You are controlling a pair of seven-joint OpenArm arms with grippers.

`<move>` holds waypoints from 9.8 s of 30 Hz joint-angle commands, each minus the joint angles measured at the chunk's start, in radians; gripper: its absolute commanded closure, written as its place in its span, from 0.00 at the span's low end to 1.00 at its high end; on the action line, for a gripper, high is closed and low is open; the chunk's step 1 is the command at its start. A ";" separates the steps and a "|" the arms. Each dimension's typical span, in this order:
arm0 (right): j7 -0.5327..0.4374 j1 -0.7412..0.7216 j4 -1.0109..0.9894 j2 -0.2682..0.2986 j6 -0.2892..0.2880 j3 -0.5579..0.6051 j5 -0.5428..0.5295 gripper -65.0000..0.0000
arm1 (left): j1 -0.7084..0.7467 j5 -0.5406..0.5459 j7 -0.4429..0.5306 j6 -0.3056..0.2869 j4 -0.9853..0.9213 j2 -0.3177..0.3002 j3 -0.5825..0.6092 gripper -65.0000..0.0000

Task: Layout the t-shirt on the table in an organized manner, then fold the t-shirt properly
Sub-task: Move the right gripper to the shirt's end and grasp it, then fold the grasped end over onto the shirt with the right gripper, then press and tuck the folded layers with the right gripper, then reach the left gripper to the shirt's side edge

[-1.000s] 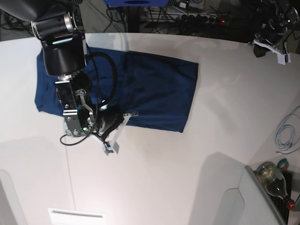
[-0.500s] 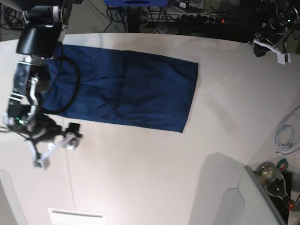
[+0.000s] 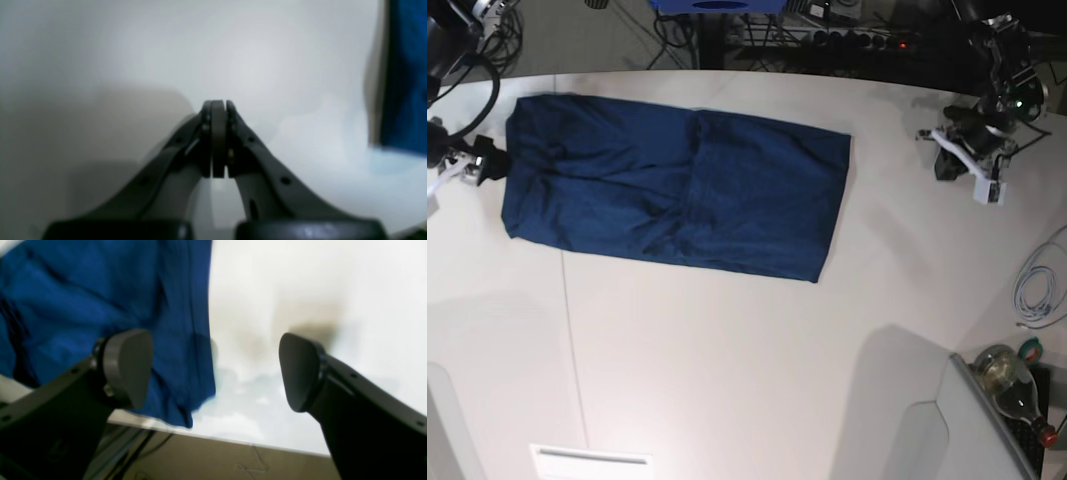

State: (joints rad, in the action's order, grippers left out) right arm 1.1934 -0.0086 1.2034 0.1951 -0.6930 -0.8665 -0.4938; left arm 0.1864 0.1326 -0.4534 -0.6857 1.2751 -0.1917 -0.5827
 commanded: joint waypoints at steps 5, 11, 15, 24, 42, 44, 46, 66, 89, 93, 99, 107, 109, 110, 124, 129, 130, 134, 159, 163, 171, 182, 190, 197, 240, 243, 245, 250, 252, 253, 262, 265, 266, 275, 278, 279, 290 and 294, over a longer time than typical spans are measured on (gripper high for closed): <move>-0.024 -0.026 -0.060 0.020 -0.005 -0.003 -0.024 0.14 | -0.040 -0.032 0.242 -0.012 -0.096 -0.021 0.160 1.00; -0.016 -0.052 -0.119 0.019 -0.005 0.003 -0.024 0.14 | -0.112 -0.034 0.284 -0.012 -0.206 -0.047 0.267 1.00; -0.016 -0.043 -0.119 0.001 -0.005 0.122 -0.067 0.15 | -0.138 -0.035 0.284 -0.012 -0.236 -0.035 0.269 1.00; -0.013 -0.014 -0.119 -0.033 -0.005 0.224 -0.161 0.15 | -0.141 -0.034 0.284 -0.012 -0.225 -0.004 0.404 1.00; 0.015 -0.020 -0.090 -0.038 -0.005 0.261 -0.158 0.19 | -0.143 -0.035 0.281 -0.012 -0.220 0.061 0.494 1.00; -0.007 -0.021 -0.090 -0.038 -0.005 0.261 -0.158 0.26 | -0.144 -0.035 0.281 -0.012 -0.220 0.061 0.494 1.00; -0.024 -0.021 -0.092 -0.038 -0.005 0.261 -0.158 0.29 | -0.146 -0.035 0.281 -0.012 -0.220 0.061 0.494 1.00; 0.021 -0.081 0.042 -0.035 -0.005 0.263 -0.153 0.99 | -0.218 -0.029 0.275 -0.012 -0.231 0.062 0.754 1.00; 0.185 -0.009 0.445 -0.268 0.166 0.427 -0.158 0.99 | -0.239 -0.035 0.273 -0.012 -0.237 0.125 0.791 1.00; 0.178 -0.014 0.441 -0.288 0.172 0.455 -0.153 0.99 | -0.235 -0.035 0.273 -0.012 -0.237 0.126 0.791 1.00; 0.087 -0.015 0.355 -0.291 0.246 0.521 -0.153 0.99 | -0.232 -0.035 0.273 -0.012 -0.231 0.128 0.792 1.00; 0.032 -0.047 0.255 -0.293 0.253 0.553 -0.153 0.98 | -0.230 -0.035 0.273 -0.012 -0.237 0.123 0.792 1.00; 0.009 -0.064 0.215 -0.293 0.253 0.551 -0.153 0.98 | -0.216 -0.035 0.273 -0.012 -0.232 0.123 0.792 1.00; -0.010 -0.070 0.191 -0.293 0.253 0.551 -0.154 0.98 | -0.210 -0.035 0.273 -0.012 -0.228 0.123 0.791 1.00; -0.045 -0.101 0.045 -0.293 0.253 0.573 -0.156 0.46 | -0.089 -0.027 0.138 -0.001 0.051 0.024 0.596 1.00; -0.119 -0.086 0.045 -0.285 0.253 0.720 -0.154 0.45 | 0.057 -0.026 0.109 -0.001 0.219 -0.070 0.456 1.00; -0.126 -0.078 0.045 -0.285 0.253 0.735 -0.154 0.45 | 0.091 -0.026 0.109 -0.001 0.235 -0.079 0.421 1.00; -0.139 -0.078 0.049 -0.283 0.255 0.801 -0.153 0.45 | 0.204 -0.026 0.109 -0.001 0.275 -0.082 0.229 1.00; -0.260 0.042 0.580 -0.046 0.847 1.002 -0.153 0.55 | 0.267 -0.024 0.117 -0.012 0.130 -0.079 -0.148 1.00; -0.269 0.043 0.530 -0.049 0.847 1.022 -0.153 0.89 | 0.252 -0.024 0.117 -0.012 0.136 -0.076 -0.145 1.00; -0.306 0.062 0.419 -0.044 0.847 1.159 -0.153 0.98 | 0.235 -0.024 0.117 -0.012 0.110 -0.059 -0.144 1.00; -0.310 0.062 0.405 -0.047 0.847 1.432 -0.153 0.98 | 0.235 -0.024 0.117 -0.012 0.108 -0.059 -0.148 1.00; -0.310 0.088 0.580 0.014 0.893 1.332 -0.153 0.98 | 0.236 -0.024 0.117 -0.012 0.108 -0.059 -0.148 1.00; -0.320 0.049 0.435 0.051 0.922 1.236 -0.153 0.98 | 0.235 -0.024 0.117 -0.012 0.108 -0.059 -0.145 1.00; -0.321 -0.066 0.478 -0.010 0.984 1.570 -0.153 0.98 | 0.193 -0.024 0.117 -0.012 0.050 -0.061 -0.148 1.00; -0.333 -0.144 0.355 -0.041 0.982 1.562 -0.153 0.98 | 0.193 -0.024 0.117 -0.012 0.050 -0.061 -0.148 1.00; -0.372 -0.182 0.244 -0.073 0.981 1.567 -0.151 0.98 | 0.193 -0.024 0.117 -0.012 0.050 -0.059 -0.145 1.00; -0.445 -0.248 0.079 -0.096 0.981 1.711 -0.153 0.98 | 0.193 -0.024 0.117 -0.012 0.051 -0.059 -0.144 1.00; -0.449 -0.247 0.068 -0.118 0.981 1.742 -0.153 0.98 | 0.193 -0.024 0.117 -0.012 0.051 -0.059 -0.144 1.00; -0.450 -0.245 0.068 -0.122 0.981 1.750 -0.153 0.98 | 0.193 -0.024 0.117 -0.012 0.051 -0.059 -0.145 1.00; -0.445 -0.238 0.071 -0.142 0.987 1.777 -0.153 0.98 | 0.192 -0.024 0.117 -0.012 0.050 -0.059 -0.144 1.00; -0.430 -0.239 0.123 -0.110 0.988 1.771 -0.153 0.98 | 0.192 -0.024 0.117 -0.012 0.050 -0.059 -0.144 1.00; -0.419 -0.238 0.166 -0.088 0.988 1.766 -0.153 0.98 | 0.192 -0.024 0.117 -0.012 0.050 -0.059 -0.144 1.00; -0.333 0.065 0.574 0.119 1.039 1.341 -0.153 0.98 | 0.200 -0.024 0.110 -0.012 0.151 0.005 -0.101 1.00; -0.338 0.141 0.599 0.145 1.047 1.278 -0.153 0.98 | 0.201 -0.024 0.109 -0.012 0.248 0.053 0.016 1.00; -0.344 0.160 0.594 0.146 1.047 1.263 -0.153 0.98 | 0.200 -0.024 0.109 -0.012 0.278 0.071 0.056 1.00; -0.416 0.240 0.525 0.162 1.044 1.179 -0.084 0.98 | 0.132 -0.026 0.110 -0.012 0.274 0.134 0.398 1.00; -0.439 0.258 0.461 0.157 1.044 1.180 -0.069 0.98 | 0.123 -0.026 0.115 -0.012 0.209 0.130 0.427 1.00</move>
State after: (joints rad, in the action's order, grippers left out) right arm 0.7650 0.2550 1.6482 0.3458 0.3523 0.3164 -0.5617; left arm 0.3145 0.0914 -0.3618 -0.6903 1.4700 -0.0536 -0.1501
